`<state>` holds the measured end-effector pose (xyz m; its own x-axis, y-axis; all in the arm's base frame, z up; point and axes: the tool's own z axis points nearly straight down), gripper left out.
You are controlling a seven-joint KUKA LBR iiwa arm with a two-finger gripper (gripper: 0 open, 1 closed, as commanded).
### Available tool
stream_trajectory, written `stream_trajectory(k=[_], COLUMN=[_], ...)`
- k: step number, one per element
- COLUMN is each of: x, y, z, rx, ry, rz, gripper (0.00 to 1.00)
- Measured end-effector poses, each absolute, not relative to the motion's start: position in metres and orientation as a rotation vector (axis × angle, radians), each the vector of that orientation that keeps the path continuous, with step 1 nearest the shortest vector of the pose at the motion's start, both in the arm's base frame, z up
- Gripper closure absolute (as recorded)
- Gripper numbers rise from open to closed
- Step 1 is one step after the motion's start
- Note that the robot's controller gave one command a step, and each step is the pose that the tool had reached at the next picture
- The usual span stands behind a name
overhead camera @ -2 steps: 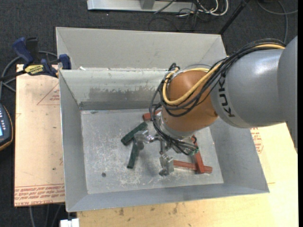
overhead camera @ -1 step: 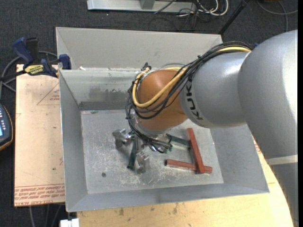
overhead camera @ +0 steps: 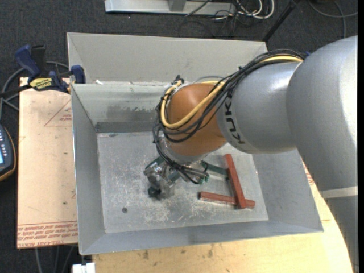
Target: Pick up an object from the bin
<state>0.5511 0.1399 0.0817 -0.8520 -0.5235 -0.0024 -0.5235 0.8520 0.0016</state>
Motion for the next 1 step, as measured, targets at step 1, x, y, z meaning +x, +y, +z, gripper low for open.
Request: stream_trajectory(k=[1], x=[0.5785], y=[0.1226], z=[0.2537], rx=[-1.614], ry=[2.684], rz=[-0.003], gripper=[1.0])
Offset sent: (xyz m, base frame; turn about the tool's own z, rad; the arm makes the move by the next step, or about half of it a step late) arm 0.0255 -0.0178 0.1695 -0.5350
